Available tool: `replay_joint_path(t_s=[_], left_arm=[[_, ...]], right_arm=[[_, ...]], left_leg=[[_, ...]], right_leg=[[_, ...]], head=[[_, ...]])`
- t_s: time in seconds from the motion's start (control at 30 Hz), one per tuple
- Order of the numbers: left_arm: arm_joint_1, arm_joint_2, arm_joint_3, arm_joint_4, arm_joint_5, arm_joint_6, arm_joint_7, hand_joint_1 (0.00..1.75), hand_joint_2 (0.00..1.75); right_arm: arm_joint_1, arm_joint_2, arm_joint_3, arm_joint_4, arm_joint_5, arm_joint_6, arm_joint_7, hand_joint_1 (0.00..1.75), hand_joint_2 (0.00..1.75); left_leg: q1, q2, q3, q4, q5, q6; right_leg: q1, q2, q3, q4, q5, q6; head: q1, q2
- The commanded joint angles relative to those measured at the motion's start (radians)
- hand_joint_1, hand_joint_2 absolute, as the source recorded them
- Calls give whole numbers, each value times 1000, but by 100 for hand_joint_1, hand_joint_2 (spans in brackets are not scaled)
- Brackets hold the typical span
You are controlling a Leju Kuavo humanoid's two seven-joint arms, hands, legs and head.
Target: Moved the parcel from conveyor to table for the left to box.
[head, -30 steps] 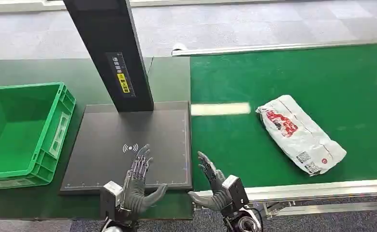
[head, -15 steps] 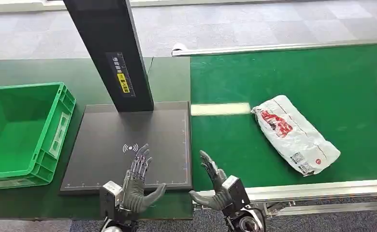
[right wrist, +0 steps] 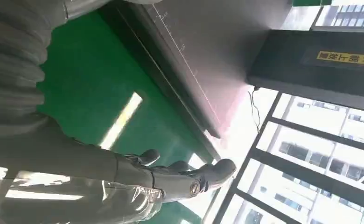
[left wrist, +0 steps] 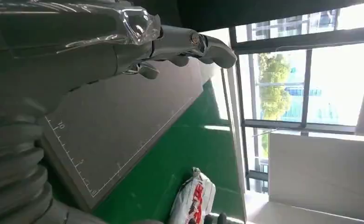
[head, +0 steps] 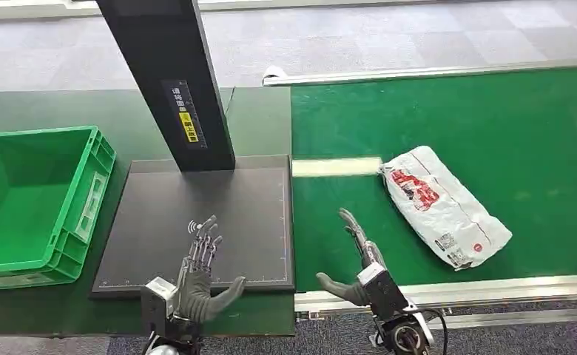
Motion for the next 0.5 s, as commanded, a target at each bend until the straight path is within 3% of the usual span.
replay_joint_path(t_s=[0.03, 0.3, 0.37, 0.47, 0.5], left_arm=[[1, 11, 14, 20, -3, -4, 6, 0, 175], [1, 1, 44, -7, -29, -16, 13, 0, 175], [2, 8, 42, -5, -31, -12, 12, 0, 175], [22, 18, 44, -17, -26, 16, 4, 0, 175], [28, 18, 41, -24, -21, 18, 5, 0, 175]], right_arm=[[-3, -11, -22, -2, 0, -1, 4, 0, 175], [66, -91, -157, -213, 341, -299, 88, 0, 175], [99, -94, -217, -244, 505, -402, 159, 0, 175], [53, -101, -291, -175, 631, -455, 235, 0, 175], [-8, -104, -375, -70, 621, -440, 372, 0, 175]], left_leg=[[0, 0, 2, -1, 0, 0], [-1, -3, 0, 0, 0, 0], [-1, -5, 1, 0, 0, 0], [-1, -3, 2, -1, 0, 0], [-1, -1, 1, -1, -1, 1]], right_leg=[[0, -1, 2, -2, 0, 0], [-1, -4, 1, 0, -1, 0], [-1, -5, 2, -1, -1, 0], [-1, -4, 3, -2, -1, 0], [-1, -1, 2, -1, 0, 0]], head=[[0, 0], [0, 0], [0, 0], [0, 0], [0, 0]])
